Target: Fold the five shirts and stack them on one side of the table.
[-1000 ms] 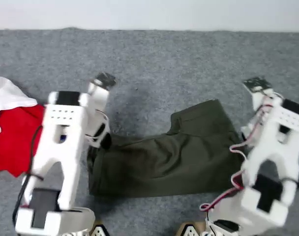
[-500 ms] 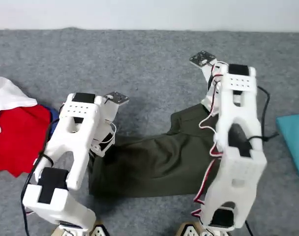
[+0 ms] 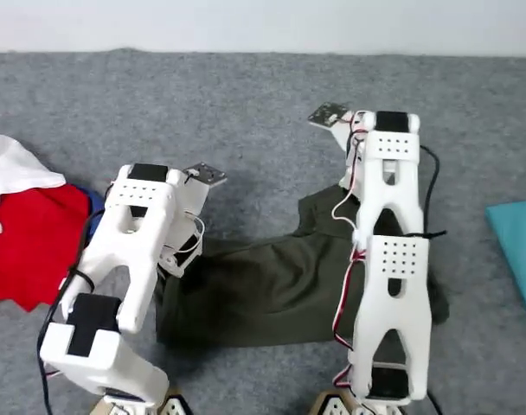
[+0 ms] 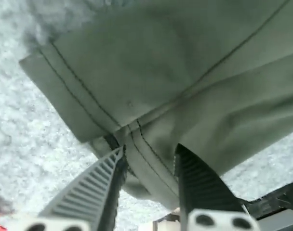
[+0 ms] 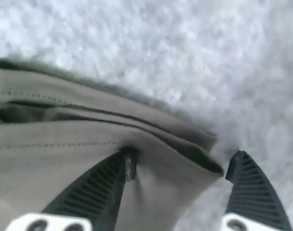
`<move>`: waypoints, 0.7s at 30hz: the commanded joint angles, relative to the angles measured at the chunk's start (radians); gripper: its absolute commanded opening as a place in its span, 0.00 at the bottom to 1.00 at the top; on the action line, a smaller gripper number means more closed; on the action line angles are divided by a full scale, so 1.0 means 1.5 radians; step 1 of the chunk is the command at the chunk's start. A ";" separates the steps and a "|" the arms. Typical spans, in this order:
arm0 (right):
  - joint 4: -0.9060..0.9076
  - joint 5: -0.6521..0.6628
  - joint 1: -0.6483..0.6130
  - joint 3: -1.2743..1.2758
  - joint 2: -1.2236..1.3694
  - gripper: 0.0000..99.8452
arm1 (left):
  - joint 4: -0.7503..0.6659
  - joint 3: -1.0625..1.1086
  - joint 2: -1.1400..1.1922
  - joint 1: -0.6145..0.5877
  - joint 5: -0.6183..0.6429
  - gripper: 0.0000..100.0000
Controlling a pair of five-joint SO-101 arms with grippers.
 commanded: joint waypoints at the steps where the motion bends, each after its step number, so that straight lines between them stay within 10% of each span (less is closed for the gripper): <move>1: 0.034 0.035 -0.030 -0.099 0.060 0.15 | 0.010 -0.003 -0.003 -0.004 0.009 0.15; 3: 0.034 0.030 -0.027 -0.135 0.075 0.01 | 0.010 -0.003 -0.003 -0.004 0.009 0.15; 21: 0.038 0.024 0.029 0.007 -0.133 0.01 | 0.007 -0.003 -0.002 -0.004 0.009 0.15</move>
